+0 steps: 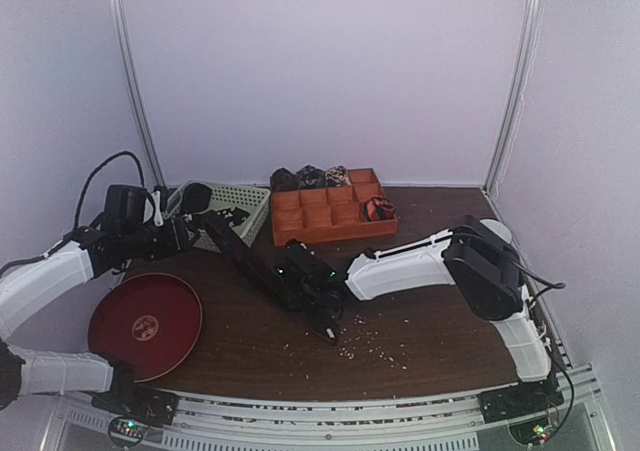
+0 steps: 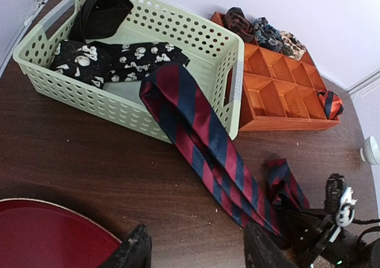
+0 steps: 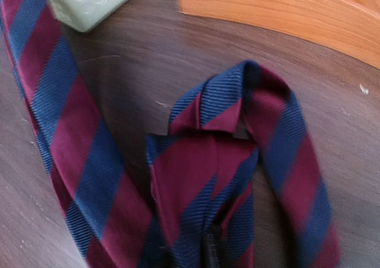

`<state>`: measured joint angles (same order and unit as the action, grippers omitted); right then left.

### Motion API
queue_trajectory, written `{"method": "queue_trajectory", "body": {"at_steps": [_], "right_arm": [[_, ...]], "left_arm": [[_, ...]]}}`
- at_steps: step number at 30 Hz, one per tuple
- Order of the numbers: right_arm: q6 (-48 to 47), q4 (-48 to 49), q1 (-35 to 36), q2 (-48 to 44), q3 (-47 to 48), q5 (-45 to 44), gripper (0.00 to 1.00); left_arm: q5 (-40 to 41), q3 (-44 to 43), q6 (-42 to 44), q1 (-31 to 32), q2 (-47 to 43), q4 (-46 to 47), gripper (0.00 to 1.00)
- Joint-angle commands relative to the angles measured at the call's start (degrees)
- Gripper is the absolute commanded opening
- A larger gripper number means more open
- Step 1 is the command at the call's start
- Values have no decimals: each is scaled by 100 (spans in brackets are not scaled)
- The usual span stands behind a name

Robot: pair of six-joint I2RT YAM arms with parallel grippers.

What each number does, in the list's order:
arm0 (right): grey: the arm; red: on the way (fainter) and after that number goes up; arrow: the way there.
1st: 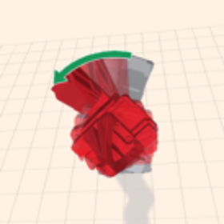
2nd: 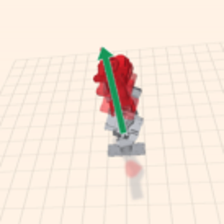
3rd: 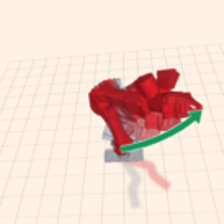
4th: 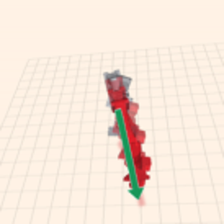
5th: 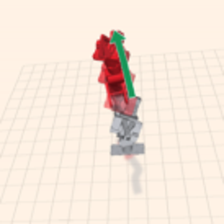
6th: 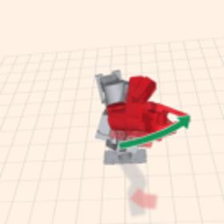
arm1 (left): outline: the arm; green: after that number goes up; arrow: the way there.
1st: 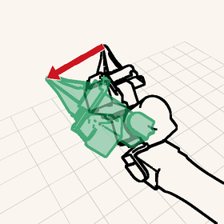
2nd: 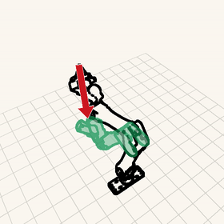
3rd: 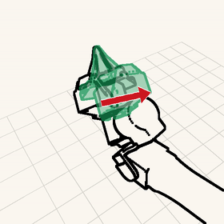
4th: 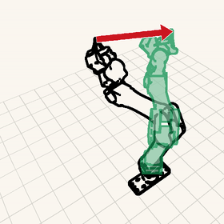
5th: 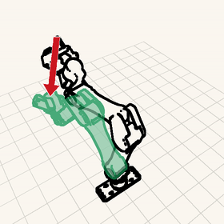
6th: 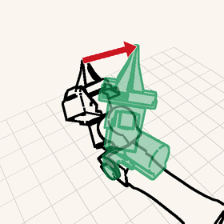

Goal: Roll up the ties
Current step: Move the tie to the center of the board, then adjust the tie at the center of the board.

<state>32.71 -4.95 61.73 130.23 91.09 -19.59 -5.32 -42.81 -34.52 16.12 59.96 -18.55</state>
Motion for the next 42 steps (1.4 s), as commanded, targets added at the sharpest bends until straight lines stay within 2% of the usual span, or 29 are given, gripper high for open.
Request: {"method": "queue_trajectory", "body": {"at_steps": [1, 5, 10, 11, 15, 20, 27, 34, 37, 42], "right_arm": [[-34, -665, -220, -1047, -1200, -339, 0], [-36, -1069, -221, -2244, -2310, -658, 0], [169, -2348, -323, -3357, -3192, -1513, 2], [173, -2508, -396, -3508, -3292, -1568, 6], [609, -3384, -668, -4012, -3372, -2094, 33], [1280, -3904, -701, -4274, -3333, -2022, 46], [2182, -3555, -560, -4208, -3707, -1287, 46], [2312, -3051, -175, -4050, -3943, -620, 46], [2369, -3033, -39, -3983, -4015, -575, 47], [2511, -3167, 305, -3986, -4082, -527, 51]], "left_arm": [[-33, -173, 109, -40, 3, -100, 52], [-374, -208, 212, -44, 27, -111, 46], [-770, -177, 142, 165, 157, -38, 39], [-724, -176, 145, 311, 201, -29, 39], [-384, -310, 64, 1035, 603, -18, 38], [-272, -349, -98, 1587, 1281, 416, 38], [-552, -588, -17, 1806, 2431, 1203, 39], [-693, -842, 43, 1885, 3414, 1634, 45], [-901, -876, 38, 1903, 3657, 1887, 46], [-808, -1009, 73, 1929, 4001, 2060, 48]]}}
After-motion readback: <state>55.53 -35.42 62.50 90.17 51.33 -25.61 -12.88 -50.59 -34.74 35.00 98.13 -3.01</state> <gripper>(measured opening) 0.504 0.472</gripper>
